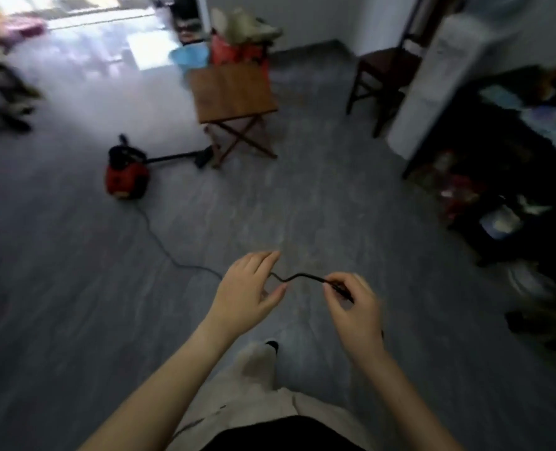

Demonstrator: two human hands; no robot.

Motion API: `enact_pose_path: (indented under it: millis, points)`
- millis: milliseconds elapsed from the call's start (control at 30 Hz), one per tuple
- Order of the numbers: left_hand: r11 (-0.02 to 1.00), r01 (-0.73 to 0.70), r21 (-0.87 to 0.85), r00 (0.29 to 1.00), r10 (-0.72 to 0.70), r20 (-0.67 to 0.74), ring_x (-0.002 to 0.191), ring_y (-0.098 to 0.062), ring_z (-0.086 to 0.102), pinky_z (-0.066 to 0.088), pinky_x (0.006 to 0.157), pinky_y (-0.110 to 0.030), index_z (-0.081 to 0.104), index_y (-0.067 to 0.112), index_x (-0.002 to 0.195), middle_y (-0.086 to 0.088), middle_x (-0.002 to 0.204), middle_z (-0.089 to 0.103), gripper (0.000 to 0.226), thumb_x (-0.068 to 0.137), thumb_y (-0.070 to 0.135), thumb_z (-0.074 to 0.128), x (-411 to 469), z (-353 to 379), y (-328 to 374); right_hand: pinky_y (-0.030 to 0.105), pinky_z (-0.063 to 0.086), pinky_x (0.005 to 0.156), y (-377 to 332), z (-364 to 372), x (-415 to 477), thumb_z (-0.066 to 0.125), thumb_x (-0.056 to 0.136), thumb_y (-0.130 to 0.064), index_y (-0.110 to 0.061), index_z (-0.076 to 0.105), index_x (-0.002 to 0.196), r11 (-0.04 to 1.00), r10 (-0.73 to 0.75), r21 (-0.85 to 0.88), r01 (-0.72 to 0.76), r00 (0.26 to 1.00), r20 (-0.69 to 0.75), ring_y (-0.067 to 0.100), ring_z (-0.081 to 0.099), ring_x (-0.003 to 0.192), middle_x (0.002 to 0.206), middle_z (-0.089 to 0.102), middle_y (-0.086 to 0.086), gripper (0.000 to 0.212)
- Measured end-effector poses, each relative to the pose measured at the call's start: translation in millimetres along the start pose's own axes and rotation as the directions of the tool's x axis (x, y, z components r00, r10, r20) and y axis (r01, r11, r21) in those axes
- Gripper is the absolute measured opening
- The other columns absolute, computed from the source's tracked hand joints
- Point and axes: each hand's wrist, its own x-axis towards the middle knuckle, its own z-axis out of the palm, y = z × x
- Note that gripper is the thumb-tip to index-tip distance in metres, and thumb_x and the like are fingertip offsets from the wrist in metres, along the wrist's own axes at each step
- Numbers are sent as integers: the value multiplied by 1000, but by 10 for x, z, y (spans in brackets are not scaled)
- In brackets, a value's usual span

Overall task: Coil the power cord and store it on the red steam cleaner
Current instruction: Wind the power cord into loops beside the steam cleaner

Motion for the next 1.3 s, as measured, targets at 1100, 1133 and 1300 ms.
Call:
enact_pose_path:
  millis: [1100,1133,1300]
  points:
    - [786,618,5,747,-585,-315,123,-24,54,44,102,-43,54,15,135,-6,132,59,55,93,49,42,-2856,-2541,-3840,20,52,77,-3170,4568,19,68,88,-2,-11,70,94,932,-320,302,202,851,416,10,66,87,90,68,-1,11]
    - [781,624,-2,741,-592,-317,122,-24,54,45,101,-43,55,15,134,-5,132,59,55,93,49,42,-2826,-2591,-4000,19,52,77,-3247,4696,86,68,88,-3,-11,70,94,933,-311,302,195,858,409,10,66,87,90,68,-1,10]
    - [765,642,-52,721,-625,-299,118,-24,58,48,96,-40,56,11,133,-6,128,62,56,92,47,45,-2530,-2720,-4818,19,52,77,-3452,5443,542,68,88,-3,-13,70,93,944,-267,290,156,877,399,9,66,87,90,69,-4,11]
